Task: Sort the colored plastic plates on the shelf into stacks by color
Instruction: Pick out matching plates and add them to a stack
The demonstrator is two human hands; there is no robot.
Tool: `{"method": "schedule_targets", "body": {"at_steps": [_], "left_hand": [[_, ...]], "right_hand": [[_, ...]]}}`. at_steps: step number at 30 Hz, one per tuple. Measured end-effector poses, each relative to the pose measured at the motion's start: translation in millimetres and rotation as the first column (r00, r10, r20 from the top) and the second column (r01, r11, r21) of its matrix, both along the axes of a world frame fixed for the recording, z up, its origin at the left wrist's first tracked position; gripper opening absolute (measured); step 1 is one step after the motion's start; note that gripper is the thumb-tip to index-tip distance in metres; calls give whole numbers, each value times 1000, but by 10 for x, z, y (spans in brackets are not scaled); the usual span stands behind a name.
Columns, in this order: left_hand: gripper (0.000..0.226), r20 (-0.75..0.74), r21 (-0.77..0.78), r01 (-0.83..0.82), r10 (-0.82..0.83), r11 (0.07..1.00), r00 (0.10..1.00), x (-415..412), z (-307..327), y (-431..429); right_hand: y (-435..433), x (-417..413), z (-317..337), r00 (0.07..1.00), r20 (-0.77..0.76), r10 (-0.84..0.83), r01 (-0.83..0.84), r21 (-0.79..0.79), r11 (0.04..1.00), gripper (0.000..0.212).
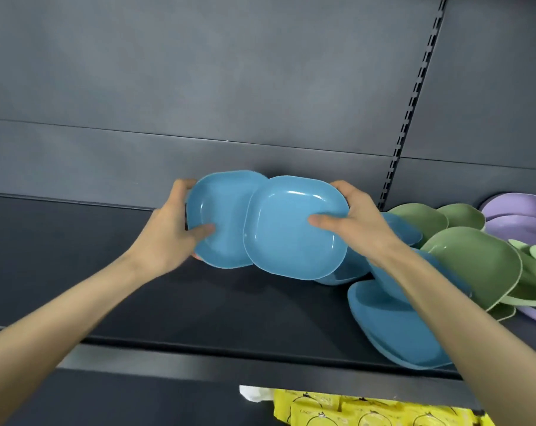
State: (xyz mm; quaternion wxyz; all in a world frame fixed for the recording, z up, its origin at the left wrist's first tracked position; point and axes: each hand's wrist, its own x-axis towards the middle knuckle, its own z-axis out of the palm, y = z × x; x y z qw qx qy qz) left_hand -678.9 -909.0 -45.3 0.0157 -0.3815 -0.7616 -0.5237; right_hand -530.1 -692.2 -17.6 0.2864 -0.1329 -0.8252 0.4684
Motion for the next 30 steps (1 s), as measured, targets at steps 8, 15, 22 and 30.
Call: {"method": "schedule_targets", "body": {"at_steps": [8,15,22,30], "left_hand": [[58,207,-201,257,-216,945,954,-111,-298,-322],[60,134,-468,308,-278,828,951,-180,-411,-265],[52,130,-268,332,-307,904,943,-218,-338,-313],[59,9,-145,278,-280,949,960,-103,-358,-152]], "right_hand": [[-385,-84,-228,994,103,-40,35,52,998,29],[-495,-74,-344,985,149,-91,87,33,996,30],[-502,-152,-376,981,170,-92,97,-19,995,28],[-677,-330,-538,975,222,-1,-19,85,996,34]]}}
